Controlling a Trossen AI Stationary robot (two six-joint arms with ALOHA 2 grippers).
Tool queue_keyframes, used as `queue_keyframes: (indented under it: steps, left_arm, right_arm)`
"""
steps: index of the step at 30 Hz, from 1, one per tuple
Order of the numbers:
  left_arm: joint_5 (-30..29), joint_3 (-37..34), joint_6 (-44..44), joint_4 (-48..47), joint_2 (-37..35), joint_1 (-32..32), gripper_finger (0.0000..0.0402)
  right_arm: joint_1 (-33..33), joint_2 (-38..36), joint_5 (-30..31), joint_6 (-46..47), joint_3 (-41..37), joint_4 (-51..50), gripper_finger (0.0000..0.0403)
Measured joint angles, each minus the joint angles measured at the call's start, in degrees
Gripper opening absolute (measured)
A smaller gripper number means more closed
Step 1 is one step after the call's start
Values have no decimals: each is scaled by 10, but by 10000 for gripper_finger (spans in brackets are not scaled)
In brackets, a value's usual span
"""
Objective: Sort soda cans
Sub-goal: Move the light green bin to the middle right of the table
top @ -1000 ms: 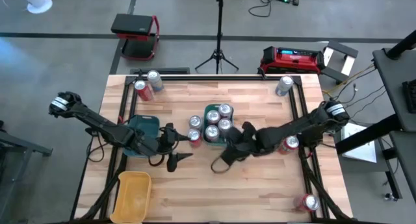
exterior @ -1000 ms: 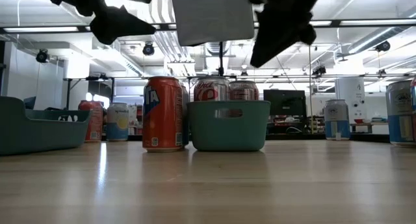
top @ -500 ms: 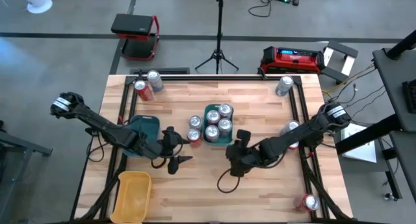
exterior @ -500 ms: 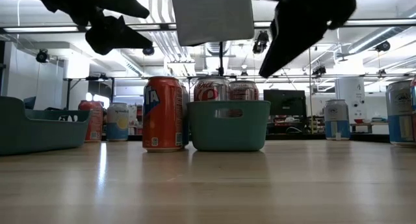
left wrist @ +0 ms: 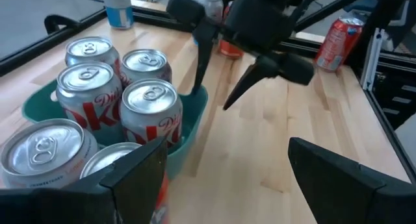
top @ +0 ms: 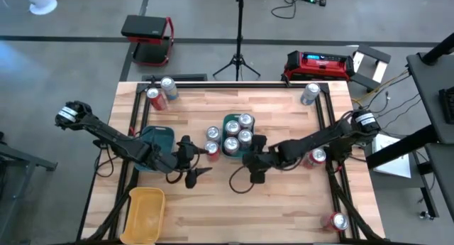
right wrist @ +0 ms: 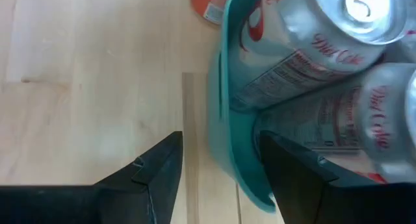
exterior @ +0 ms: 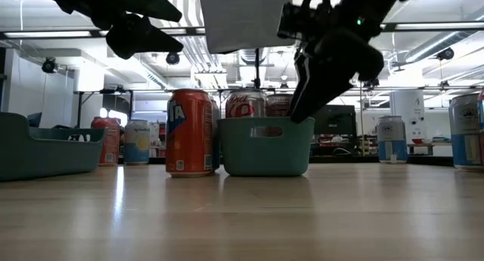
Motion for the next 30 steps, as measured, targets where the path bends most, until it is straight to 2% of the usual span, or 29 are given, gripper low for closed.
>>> queue_keyframes:
  steps: [4, 7, 10, 18, 25, 30]
  left_arm:
    - [0, 0, 13, 9, 0, 0, 306]
    - [0, 0, 28, 27, 0, 0, 306]
    - [-1, 0, 46, 40, 0, 1, 306]
    - [-1, 0, 56, 61, 0, 1, 306]
    - [-3, 0, 62, 60, 0, 1, 306]
    - [-4, 0, 62, 59, 0, 2, 306]
  right_arm:
    - [-22, 0, -14, -6, -18, 12, 181]
    - [-38, 0, -67, -9, -26, 17, 159]
    - [-49, 3, -108, -31, -29, 35, 128]
    - [-61, 24, -120, -83, 5, -5, 22]
    - [-60, 19, -134, -36, 31, -131, 13]
    - [-54, 11, -145, -13, 15, -171, 12]
